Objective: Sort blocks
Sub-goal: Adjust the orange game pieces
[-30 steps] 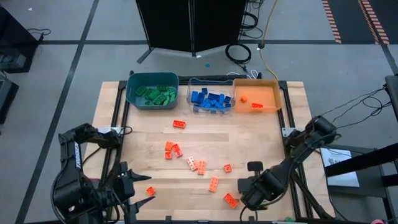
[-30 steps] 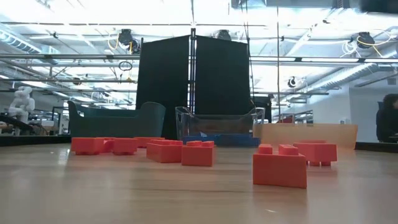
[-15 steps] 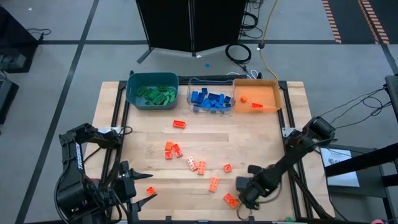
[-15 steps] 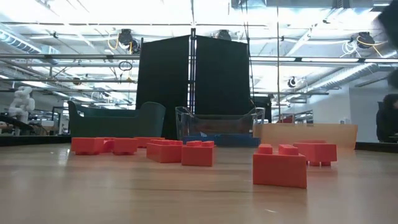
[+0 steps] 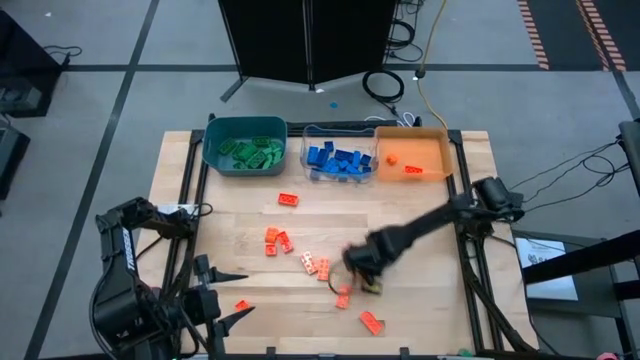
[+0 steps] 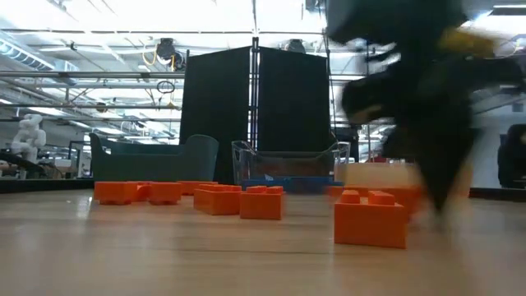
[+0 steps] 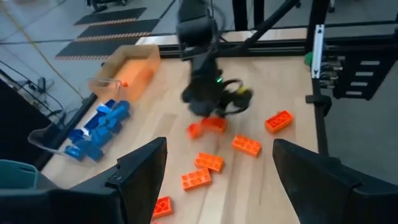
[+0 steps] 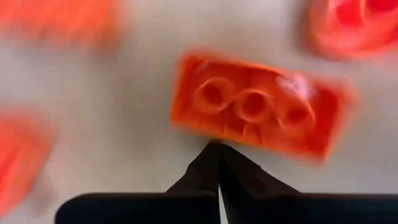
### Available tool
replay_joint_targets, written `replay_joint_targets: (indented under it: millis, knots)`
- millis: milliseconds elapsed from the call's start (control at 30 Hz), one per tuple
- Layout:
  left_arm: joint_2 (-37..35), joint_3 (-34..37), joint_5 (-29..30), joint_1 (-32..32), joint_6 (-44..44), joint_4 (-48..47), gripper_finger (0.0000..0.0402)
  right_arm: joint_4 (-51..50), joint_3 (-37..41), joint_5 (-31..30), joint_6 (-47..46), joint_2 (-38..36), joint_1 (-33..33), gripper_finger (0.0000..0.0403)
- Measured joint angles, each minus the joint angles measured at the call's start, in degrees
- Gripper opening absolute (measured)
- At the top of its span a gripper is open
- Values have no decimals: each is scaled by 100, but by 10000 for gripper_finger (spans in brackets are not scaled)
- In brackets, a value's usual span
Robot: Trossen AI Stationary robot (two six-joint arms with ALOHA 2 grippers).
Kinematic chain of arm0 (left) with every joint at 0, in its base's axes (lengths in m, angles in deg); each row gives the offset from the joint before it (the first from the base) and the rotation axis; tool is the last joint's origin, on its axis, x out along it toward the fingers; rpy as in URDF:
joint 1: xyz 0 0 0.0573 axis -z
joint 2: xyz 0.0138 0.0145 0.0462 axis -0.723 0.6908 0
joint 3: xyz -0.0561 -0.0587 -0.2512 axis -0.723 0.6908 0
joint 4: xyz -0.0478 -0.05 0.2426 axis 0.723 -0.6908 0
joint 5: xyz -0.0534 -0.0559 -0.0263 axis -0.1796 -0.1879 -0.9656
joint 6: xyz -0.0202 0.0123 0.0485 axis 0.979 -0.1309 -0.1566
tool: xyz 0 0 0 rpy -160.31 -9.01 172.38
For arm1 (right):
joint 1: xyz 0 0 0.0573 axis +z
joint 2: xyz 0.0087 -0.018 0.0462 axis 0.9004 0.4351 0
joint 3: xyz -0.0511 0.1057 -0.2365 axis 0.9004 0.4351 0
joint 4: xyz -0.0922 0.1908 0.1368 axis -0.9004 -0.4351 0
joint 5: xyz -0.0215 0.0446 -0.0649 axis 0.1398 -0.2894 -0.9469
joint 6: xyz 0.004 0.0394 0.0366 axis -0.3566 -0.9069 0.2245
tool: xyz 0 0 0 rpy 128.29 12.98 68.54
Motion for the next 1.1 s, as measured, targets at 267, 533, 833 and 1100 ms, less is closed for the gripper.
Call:
replay_joint_targets:
  millis: [267,533,833,1100]
  knots:
    - [-45,0,3,-119,-106,-2,299,-483,-997,-716,756,27,-780,0]
    - [-45,0,1,-119,198,-2,299,-1802,-2609,-882,606,-257,562,0]
    - [-45,0,189,-261,470,0,299,-472,-2363,-1133,-727,293,2576,0]
    - [-45,0,66,-390,868,-2,299,296,-2361,-181,-953,1254,3186,0]
